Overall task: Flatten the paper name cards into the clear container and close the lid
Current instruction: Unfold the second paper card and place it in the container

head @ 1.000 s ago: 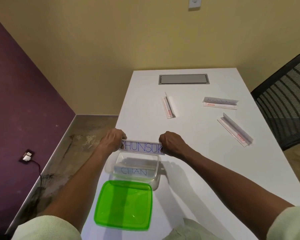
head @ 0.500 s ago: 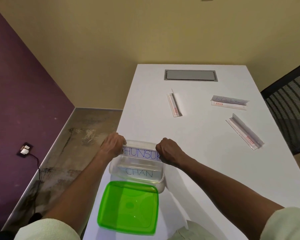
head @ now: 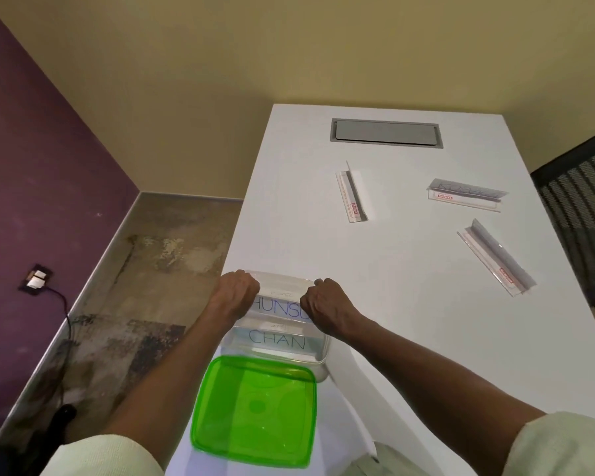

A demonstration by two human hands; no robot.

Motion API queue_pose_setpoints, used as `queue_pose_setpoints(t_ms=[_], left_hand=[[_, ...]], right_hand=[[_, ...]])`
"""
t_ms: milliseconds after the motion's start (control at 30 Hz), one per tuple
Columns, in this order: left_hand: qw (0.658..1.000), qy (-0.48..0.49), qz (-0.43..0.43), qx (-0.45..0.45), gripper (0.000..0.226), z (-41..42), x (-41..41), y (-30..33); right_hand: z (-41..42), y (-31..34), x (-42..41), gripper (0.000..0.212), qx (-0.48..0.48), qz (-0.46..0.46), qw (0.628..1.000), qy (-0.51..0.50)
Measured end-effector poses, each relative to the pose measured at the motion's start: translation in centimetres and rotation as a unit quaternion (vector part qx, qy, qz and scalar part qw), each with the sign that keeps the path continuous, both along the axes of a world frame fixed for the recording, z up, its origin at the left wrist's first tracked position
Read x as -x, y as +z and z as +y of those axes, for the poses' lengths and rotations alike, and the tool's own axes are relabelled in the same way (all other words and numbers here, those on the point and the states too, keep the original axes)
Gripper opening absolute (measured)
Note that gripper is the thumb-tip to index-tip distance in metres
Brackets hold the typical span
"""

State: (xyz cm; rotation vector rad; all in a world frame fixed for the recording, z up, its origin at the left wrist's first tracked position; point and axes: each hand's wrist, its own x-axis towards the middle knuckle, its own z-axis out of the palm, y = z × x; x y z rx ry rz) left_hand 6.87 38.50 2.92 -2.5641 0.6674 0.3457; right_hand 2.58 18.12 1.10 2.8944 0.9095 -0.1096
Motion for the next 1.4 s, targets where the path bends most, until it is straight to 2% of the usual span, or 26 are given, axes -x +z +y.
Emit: queue_pose_setpoints(t_ms=[200, 333, 400, 467, 567, 667, 767, 867, 967, 1067, 1133, 1200, 1300, 1400], left_hand=[[0.999, -0.005, 0.022, 0.024, 0.03, 0.4, -0.4, -1.6], [0.999, -0.002, 0.021, 0.039, 0.017, 0.5, -0.5, -1.9], [0.999, -0.006, 0.022, 0.047, 0.021, 0.6, -0.9, -2.8], [0.998, -0.005, 0.017, 0.063, 0.029, 0.8, -1.0, -3.7], [0.996, -0.002, 0.02, 0.092, 0.034, 0.8, -1.2, -4.4], [0.994, 0.0, 0.028, 0.11, 0.035, 0.7, -1.2, -4.9], [0.995, 0.006, 0.035, 0.098, 0.034, 0.3, -1.0, -4.6], [0.994, 0.007, 0.045, 0.095, 0.034, 0.3, -0.8, -4.4], [0.992, -0.001, 0.015, 0.124, 0.041, 0.7, -0.9, -4.7], [0.994, -0.016, -0.006, 0.109, 0.039, 0.7, -0.7, -4.9], [0.998, -0.016, -0.002, 0.06, 0.032, 0.4, -0.5, -4.7], [0.999, -0.025, -0.012, 0.039, 0.025, 0.1, -0.3, -4.5], [0.999, -0.012, -0.027, 0.044, 0.011, -0.5, 0.0, -3.0], [0.998, 0.01, -0.011, 0.054, 0.023, -1.5, -0.4, -1.4]], right_hand=[[0.8, -1.2, -0.7, 0.038, 0.034, 0.021, 0.999, -0.014], [1.0, -1.6, -1.0, 0.055, 0.03, 0.025, 0.999, -0.033], [0.9, -2.5, -1.2, 0.057, 0.029, 0.025, 0.999, -0.035], [1.1, -2.5, -1.3, 0.05, 0.069, 0.04, 0.996, -0.041], [1.4, -2.7, -1.0, 0.027, 0.154, 0.089, 0.984, -0.021], [1.5, -2.7, -1.2, 0.027, 0.151, 0.092, 0.984, -0.028], [1.8, -2.8, -1.4, 0.018, 0.149, 0.087, 0.985, -0.021], [1.9, -2.9, -1.3, 0.021, 0.157, 0.086, 0.983, -0.038], [2.1, -3.0, -1.1, 0.033, 0.106, 0.064, 0.991, -0.056], [2.1, -3.3, -1.1, 0.046, 0.085, 0.052, 0.993, -0.07], [2.2, -2.5, -0.8, 0.04, 0.114, 0.068, 0.989, -0.068], [2.0, -2.4, -0.8, 0.025, 0.099, 0.065, 0.992, -0.046], [2.0, -0.8, -1.0, 0.023, 0.014, 0.041, 0.998, -0.05], [1.4, 0.7, -1.2, 0.044, -0.078, 0.03, 0.994, -0.066]])
